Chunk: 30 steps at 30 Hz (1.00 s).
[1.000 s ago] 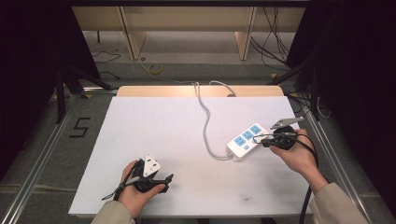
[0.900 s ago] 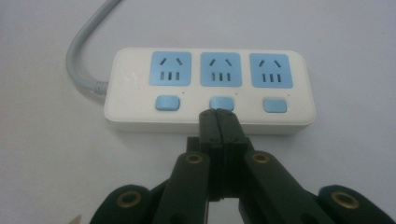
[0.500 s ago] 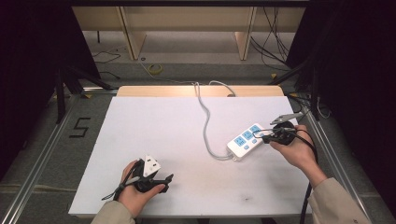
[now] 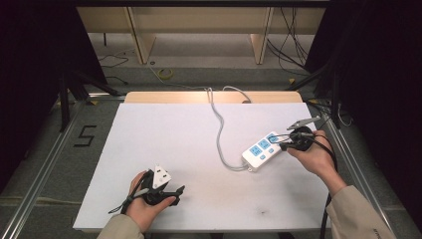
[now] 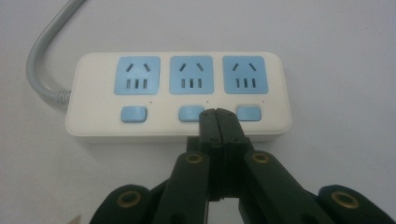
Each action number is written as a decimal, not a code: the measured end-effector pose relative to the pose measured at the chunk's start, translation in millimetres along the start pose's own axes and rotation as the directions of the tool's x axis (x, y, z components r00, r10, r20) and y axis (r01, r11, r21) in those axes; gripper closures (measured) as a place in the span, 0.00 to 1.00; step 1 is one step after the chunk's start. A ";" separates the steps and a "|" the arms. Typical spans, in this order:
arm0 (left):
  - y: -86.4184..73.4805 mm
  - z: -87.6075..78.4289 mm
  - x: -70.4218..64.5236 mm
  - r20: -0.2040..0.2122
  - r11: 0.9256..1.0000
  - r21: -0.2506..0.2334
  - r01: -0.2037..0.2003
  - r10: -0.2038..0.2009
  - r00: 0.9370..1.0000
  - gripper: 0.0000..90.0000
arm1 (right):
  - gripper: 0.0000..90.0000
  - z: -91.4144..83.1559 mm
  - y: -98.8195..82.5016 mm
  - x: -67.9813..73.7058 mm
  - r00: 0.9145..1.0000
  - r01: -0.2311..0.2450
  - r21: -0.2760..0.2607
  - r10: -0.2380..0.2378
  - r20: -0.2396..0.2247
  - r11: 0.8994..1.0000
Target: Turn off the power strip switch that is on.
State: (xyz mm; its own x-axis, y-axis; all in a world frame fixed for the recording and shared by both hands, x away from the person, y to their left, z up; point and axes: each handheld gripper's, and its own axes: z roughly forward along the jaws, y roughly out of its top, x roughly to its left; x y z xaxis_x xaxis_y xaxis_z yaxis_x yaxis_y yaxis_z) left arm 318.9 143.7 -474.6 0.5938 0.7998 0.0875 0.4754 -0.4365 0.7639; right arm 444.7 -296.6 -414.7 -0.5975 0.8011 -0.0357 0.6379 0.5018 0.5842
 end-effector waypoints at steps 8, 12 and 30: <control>-0.1 0.0 0.1 0.000 1.000 0.000 0.000 0.000 1.000 0.25 | 1.00 4.4 1.1 -3.8 1.000 -0.008 0.011 0.008 0.003 1.000; -0.2 0.2 0.2 0.001 1.000 0.001 0.001 -0.001 1.000 0.25 | 1.00 6.8 1.4 -6.0 1.000 -0.012 0.020 0.012 0.005 1.000; -0.3 0.4 0.2 0.002 1.000 0.001 0.002 -0.002 1.000 0.25 | 1.00 12.4 10.4 -15.3 0.999 -0.027 0.046 0.026 0.019 0.999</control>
State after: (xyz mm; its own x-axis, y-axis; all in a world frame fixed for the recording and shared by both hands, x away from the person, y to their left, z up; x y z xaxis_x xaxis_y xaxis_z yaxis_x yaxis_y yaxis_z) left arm 319.1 143.8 -475.0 0.5944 0.7997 0.0849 0.4767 -0.4354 0.7637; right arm 466.4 -299.6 -418.1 -0.5713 0.8199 -0.0358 0.6755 0.4946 0.5469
